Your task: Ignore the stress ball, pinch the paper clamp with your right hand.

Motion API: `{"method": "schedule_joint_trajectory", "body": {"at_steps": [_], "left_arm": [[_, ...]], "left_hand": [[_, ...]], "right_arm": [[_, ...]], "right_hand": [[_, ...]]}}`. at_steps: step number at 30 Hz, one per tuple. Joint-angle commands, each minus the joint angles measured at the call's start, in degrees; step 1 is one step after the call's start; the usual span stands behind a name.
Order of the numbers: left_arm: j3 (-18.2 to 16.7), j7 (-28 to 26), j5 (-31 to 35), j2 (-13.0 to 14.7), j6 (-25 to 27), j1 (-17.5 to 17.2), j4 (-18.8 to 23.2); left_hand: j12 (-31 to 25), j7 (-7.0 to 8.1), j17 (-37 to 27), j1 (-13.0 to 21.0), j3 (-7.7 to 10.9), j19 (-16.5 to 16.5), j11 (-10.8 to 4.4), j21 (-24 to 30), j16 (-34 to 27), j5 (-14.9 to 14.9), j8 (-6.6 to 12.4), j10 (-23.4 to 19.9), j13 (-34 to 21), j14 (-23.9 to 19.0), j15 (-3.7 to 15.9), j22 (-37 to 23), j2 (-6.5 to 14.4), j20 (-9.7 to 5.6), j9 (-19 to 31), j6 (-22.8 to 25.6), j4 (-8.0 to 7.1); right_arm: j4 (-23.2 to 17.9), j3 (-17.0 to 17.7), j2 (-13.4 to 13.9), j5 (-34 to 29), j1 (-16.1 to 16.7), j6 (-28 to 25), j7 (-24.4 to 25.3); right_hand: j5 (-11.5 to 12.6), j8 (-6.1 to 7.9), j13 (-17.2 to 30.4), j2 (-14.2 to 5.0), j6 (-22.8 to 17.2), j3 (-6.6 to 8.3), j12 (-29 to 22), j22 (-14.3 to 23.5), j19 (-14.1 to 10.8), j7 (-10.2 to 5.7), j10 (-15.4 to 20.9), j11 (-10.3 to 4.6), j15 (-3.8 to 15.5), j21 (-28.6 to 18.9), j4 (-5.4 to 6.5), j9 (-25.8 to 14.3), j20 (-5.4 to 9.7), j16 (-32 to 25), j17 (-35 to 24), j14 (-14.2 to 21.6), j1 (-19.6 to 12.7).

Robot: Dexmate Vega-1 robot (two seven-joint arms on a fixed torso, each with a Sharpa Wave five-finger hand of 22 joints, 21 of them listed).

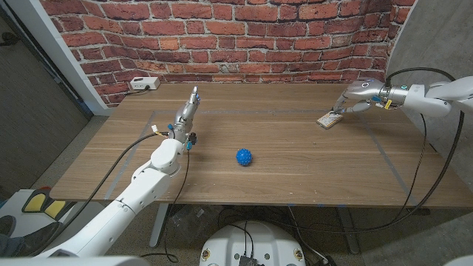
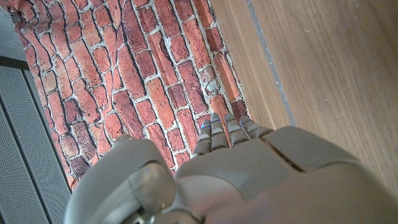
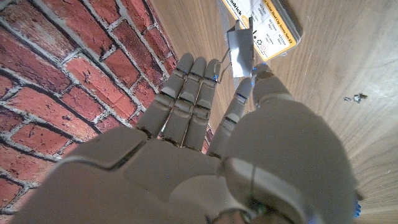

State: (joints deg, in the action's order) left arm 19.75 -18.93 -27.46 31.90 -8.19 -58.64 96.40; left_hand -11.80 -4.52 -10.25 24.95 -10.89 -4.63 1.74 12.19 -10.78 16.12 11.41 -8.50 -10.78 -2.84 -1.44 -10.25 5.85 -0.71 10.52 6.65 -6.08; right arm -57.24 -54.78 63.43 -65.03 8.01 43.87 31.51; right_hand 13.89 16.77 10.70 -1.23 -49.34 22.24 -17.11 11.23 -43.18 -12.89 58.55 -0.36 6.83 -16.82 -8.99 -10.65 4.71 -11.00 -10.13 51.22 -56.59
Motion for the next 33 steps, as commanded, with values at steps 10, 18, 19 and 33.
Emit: {"method": "schedule_joint_trajectory", "body": {"at_steps": [10,18,19,33], "left_arm": [[0.2,0.1,0.0,-0.2,-0.2,0.1,-0.2],[0.3,0.0,0.1,-0.2,0.1,0.1,-0.1],[0.3,0.0,0.1,-0.1,0.1,0.1,-0.1],[0.4,0.0,0.2,-0.1,0.4,0.2,0.2]], "left_hand": [[0.2,0.18,-0.2,0.1,-0.69,-0.4,-0.18,0.0,0.1,-0.1,-0.11,0.1,-0.1,0.1,0.06,-0.2,0.4,0.15,0.2,0.3,-0.08],[0.2,0.18,-0.2,0.2,-0.75,-0.5,-0.25,0.0,0.1,-0.1,-0.11,0.1,-0.1,0.1,0.08,-0.2,0.4,0.12,0.2,0.3,-0.08],[0.2,0.18,-0.2,0.2,-0.76,-0.5,-0.25,0.0,0.1,-0.1,-0.11,0.1,-0.1,0.1,0.09,-0.2,0.4,0.12,0.2,0.3,-0.08],[0.2,0.15,-0.2,0.2,-0.85,-0.5,-0.30,-0.1,0.1,-0.2,-0.10,0.1,-0.1,0.1,0.11,-0.2,0.4,0.06,0.2,0.3,-0.07]], "right_arm": [[-4.5,6.0,1.4,1.9,4.9,-1.5,-4.8],[-4.0,6.5,0.9,1.4,4.9,-1.2,-5.3],[-3.9,6.4,0.9,1.1,4.7,-1.2,-5.3],[-3.5,7.0,1.1,2.4,5.2,-2.8,-9.2]], "right_hand": [[-0.4,-1.52,-0.1,-0.96,-2.1,0.90,1.0,0.3,2.0,0.32,14.1,-11.65,6.35,0.6,0.30,-0.2,5.26,0.0,-0.1,4.9,-2.3],[-0.7,-2.52,-0.1,-0.95,-2.6,0.80,1.9,0.4,2.4,0.37,15.1,-11.49,6.48,0.6,0.33,-0.3,5.59,0.3,-0.1,5.8,-3.1],[-0.8,-2.62,-0.1,-1.00,-2.7,0.77,2.0,0.4,2.5,0.38,15.1,-11.51,6.44,0.6,0.42,-0.3,5.54,0.4,-0.1,5.9,-3.1],[-1.3,-4.32,0.0,-0.98,-1.4,0.10,4.1,0.5,3.5,0.19,13.3,-11.94,5.71,0.9,1.62,-0.3,3.74,0.8,0.0,5.8,-1.1]]}}
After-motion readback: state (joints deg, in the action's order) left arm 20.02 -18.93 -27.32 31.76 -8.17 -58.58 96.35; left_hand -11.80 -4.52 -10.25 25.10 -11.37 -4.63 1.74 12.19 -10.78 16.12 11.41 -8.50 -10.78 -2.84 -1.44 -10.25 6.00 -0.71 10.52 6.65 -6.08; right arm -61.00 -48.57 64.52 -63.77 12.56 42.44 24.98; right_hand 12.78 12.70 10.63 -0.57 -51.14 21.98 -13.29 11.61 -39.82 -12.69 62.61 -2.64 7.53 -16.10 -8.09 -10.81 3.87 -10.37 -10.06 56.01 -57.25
